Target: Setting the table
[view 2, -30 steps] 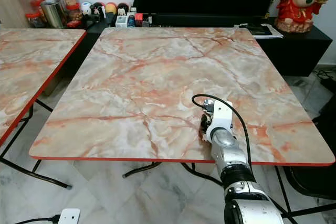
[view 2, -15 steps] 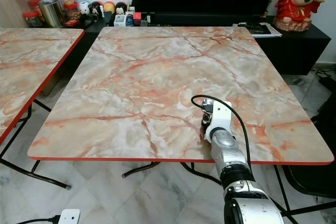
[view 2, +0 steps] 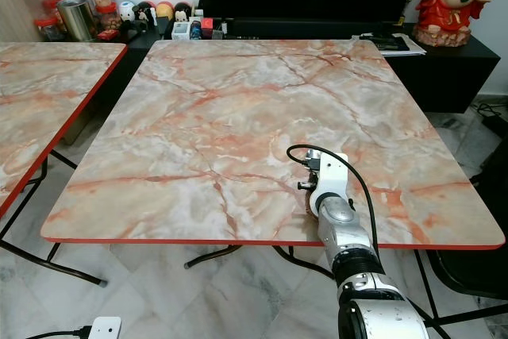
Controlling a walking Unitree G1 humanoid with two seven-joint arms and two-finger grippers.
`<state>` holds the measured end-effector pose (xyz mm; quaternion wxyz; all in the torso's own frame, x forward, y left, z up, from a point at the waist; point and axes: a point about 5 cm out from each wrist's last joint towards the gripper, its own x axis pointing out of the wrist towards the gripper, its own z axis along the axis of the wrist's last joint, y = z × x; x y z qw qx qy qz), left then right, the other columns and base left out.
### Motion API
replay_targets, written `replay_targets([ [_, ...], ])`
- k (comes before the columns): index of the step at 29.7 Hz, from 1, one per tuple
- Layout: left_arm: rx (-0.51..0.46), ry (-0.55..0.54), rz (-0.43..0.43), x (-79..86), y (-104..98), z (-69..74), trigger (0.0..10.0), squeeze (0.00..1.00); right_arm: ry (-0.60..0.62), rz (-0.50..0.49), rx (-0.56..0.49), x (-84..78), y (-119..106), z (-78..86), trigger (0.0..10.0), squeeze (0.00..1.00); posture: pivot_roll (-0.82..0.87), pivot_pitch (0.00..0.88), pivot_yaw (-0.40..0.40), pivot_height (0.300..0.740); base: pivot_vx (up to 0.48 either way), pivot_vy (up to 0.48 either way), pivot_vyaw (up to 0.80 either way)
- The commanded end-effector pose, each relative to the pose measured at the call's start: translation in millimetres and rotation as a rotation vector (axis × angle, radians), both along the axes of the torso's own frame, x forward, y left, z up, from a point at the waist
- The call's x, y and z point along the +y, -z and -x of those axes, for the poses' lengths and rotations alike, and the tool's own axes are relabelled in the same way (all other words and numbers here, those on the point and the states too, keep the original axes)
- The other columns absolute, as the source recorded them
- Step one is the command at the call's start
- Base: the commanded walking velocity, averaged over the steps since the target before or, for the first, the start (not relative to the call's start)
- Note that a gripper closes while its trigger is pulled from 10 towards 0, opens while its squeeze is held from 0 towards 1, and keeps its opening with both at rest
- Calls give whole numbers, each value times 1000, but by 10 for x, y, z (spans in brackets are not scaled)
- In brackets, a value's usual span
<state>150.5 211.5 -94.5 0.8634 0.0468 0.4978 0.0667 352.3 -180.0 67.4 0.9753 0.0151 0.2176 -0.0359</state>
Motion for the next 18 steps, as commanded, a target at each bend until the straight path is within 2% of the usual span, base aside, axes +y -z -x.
replay_targets([
  [1, 30, 2, 6, -13, 27, 55, 10000, 0, -25, -5, 9, 61, 8, -10, 0, 0, 26, 41, 2, 740, 0, 0, 0],
  [14, 25, -3, 3, -3, 22, 50, 10000, 0, -24, 2, -3, 71, 0, -12, 0, 0, 26, 38, 1, 740, 0, 0, 0],
  [17, 17, -4, -6, 9, 17, 43, 10000, 0, -4, 19, -61, 52, -78, -41, 0, 0, 28, 38, 1, 740, 0, 0, 0],
  [18, 13, -5, -17, 23, 12, 40, 10000, 0, -1, 37, -127, 54, -193, -86, 0, 0, 26, 38, 3, 740, 0, 0, 0],
])
